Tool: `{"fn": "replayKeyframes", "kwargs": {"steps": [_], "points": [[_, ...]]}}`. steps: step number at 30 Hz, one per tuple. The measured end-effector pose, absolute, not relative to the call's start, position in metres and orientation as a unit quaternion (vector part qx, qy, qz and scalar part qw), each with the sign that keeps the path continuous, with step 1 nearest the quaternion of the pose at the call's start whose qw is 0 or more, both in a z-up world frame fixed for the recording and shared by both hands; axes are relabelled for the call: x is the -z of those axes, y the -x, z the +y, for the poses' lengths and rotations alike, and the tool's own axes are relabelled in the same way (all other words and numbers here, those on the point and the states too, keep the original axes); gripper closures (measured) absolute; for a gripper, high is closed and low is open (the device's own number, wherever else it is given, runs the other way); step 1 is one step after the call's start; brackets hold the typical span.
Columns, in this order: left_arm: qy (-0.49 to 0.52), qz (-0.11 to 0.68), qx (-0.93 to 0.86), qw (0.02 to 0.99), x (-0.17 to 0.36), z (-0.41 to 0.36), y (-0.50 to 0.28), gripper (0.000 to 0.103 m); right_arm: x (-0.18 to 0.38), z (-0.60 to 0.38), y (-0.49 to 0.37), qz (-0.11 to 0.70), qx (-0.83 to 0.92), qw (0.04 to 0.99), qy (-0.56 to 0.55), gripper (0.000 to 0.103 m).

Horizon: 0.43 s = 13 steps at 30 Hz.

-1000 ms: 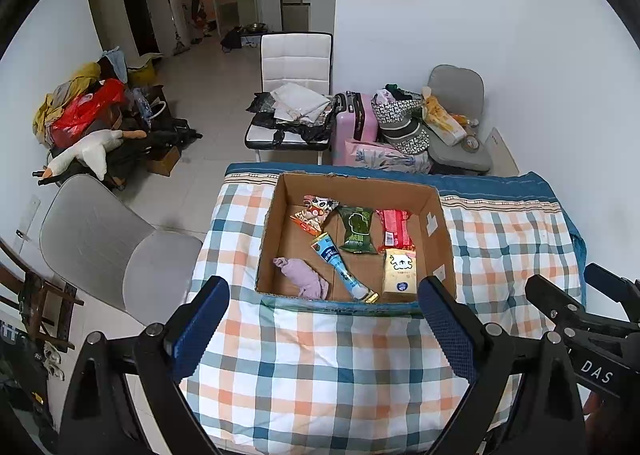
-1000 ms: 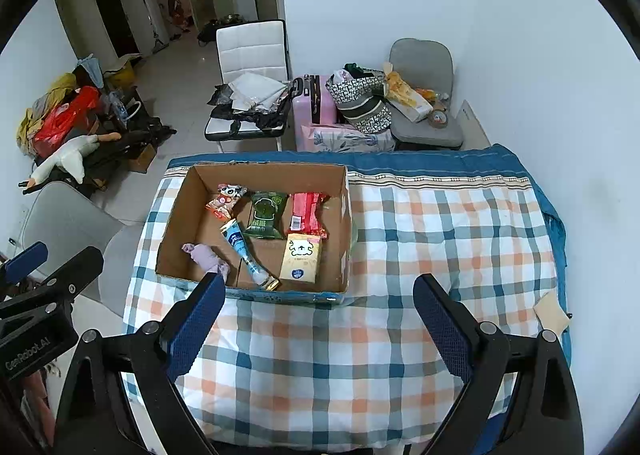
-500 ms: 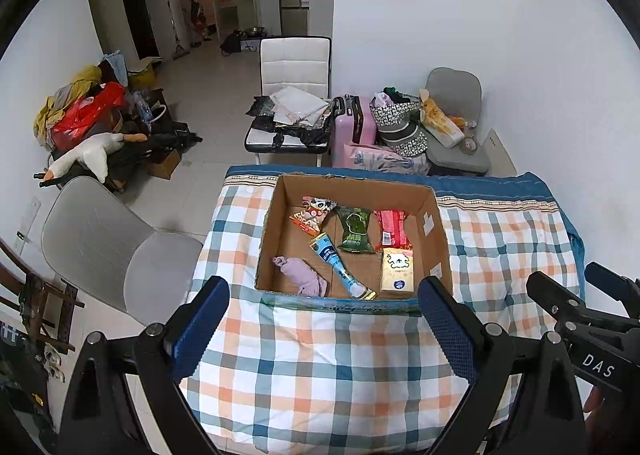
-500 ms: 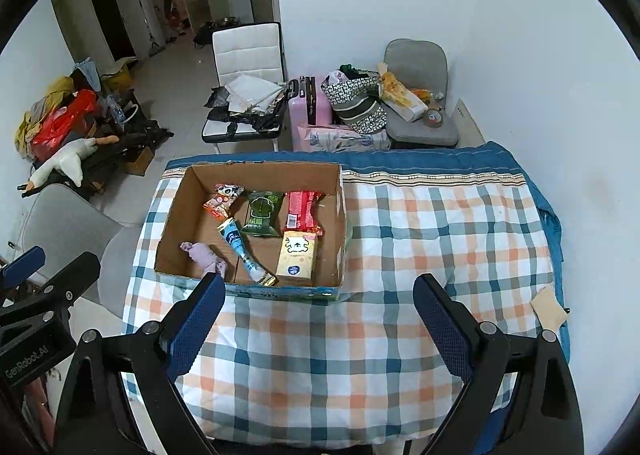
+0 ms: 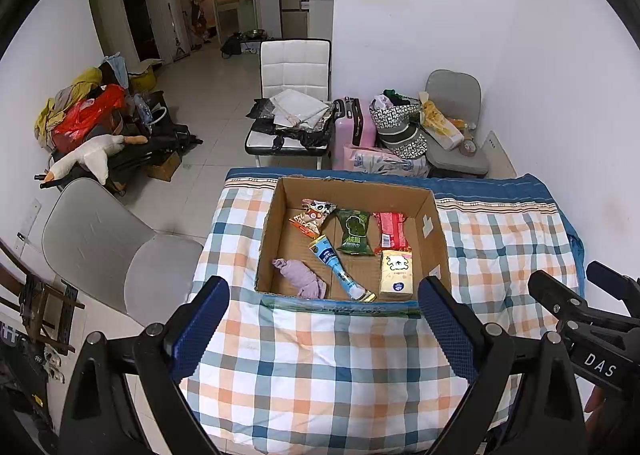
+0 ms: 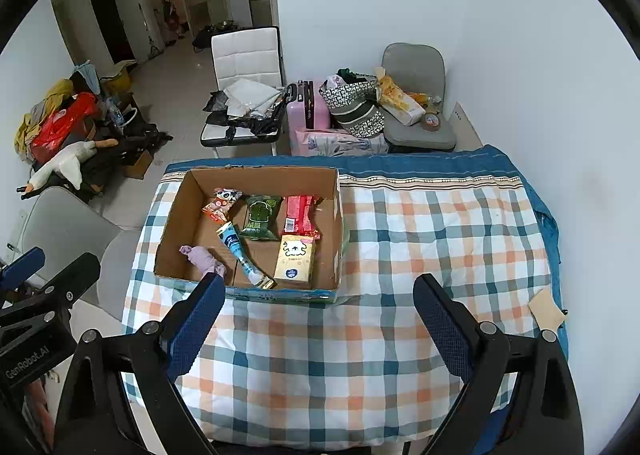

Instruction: Organize soft objects

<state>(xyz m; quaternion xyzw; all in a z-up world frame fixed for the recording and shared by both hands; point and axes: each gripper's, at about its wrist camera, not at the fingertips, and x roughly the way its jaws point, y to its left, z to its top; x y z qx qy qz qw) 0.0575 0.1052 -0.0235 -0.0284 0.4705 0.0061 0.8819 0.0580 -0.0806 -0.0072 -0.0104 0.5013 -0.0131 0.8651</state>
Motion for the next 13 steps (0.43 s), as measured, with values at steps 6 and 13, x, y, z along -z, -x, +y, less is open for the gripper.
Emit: {"fn": "replayKeyframes", "kwargs": {"steps": [6, 13], "points": [[0.028, 0.47, -0.006, 0.882, 0.0244, 0.1055, -0.0573, 0.006, 0.0073, -0.0803, -0.0575, 0.5, 0.014, 0.866, 0.011, 0.006], [0.03, 0.47, -0.008, 0.882, 0.0171, 0.1088, -0.06, 0.006, 0.0074, -0.0804, -0.0572, 0.5, 0.014, 0.866, 0.01, 0.006]]}}
